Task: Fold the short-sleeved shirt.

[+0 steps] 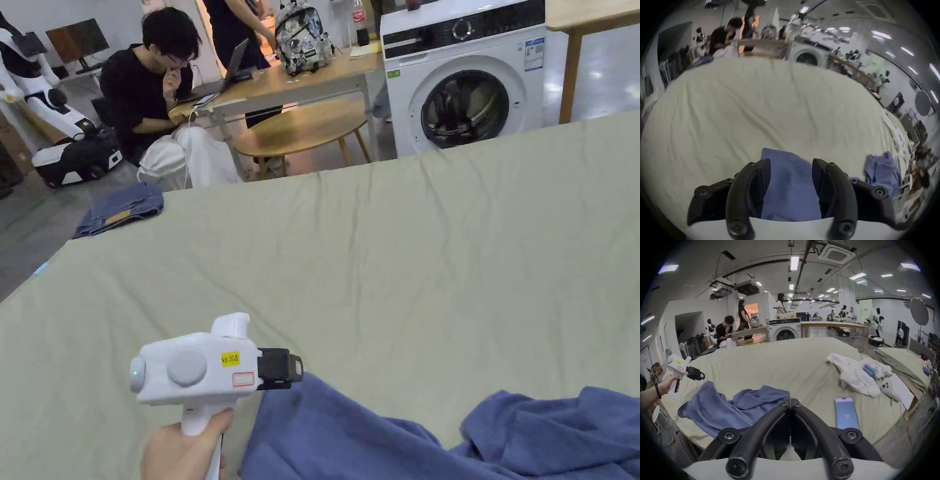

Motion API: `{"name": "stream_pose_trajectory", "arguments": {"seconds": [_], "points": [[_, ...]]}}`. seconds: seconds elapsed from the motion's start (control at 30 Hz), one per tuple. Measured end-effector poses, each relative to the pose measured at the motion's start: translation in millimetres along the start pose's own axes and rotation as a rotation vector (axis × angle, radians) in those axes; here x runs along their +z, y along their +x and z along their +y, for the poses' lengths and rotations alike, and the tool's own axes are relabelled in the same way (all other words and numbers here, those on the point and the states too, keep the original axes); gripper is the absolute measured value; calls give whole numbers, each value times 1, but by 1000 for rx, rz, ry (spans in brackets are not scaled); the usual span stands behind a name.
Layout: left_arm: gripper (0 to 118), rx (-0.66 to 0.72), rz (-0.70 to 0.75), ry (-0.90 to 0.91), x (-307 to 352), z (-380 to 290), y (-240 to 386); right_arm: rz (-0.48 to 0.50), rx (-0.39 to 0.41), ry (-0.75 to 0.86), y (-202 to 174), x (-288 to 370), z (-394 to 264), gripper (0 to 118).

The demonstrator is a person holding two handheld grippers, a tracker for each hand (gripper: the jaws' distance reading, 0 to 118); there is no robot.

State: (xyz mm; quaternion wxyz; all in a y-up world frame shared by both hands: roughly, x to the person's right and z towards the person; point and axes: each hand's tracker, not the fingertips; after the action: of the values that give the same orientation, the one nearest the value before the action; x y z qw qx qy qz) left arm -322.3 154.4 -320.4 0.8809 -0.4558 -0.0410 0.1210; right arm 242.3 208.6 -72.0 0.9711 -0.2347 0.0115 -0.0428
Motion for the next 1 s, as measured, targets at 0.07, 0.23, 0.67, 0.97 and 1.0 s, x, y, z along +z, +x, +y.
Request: {"name": "stream_pose_trajectory", "arguments": {"seconds": [0.07,0.23,0.67,0.97,1.0], "points": [[52,63,-47,0,-22,2,-8,-29,-60,-13,12,-5,-5,0],[43,-94,80,-85,-46,-5,15,-65,-94,-39,28,-11,-11,0],[0,-98,124,-161,-55,2,29,-5,-254,-249,10,-32,-37,72],[0,-93,93,-132,-47,-10,29,-10,-456,-341,17,-91,-78,28],[0,-90,87,-123,-46,-12,28,12,-450,-347,16,-89,-76,14]]}}
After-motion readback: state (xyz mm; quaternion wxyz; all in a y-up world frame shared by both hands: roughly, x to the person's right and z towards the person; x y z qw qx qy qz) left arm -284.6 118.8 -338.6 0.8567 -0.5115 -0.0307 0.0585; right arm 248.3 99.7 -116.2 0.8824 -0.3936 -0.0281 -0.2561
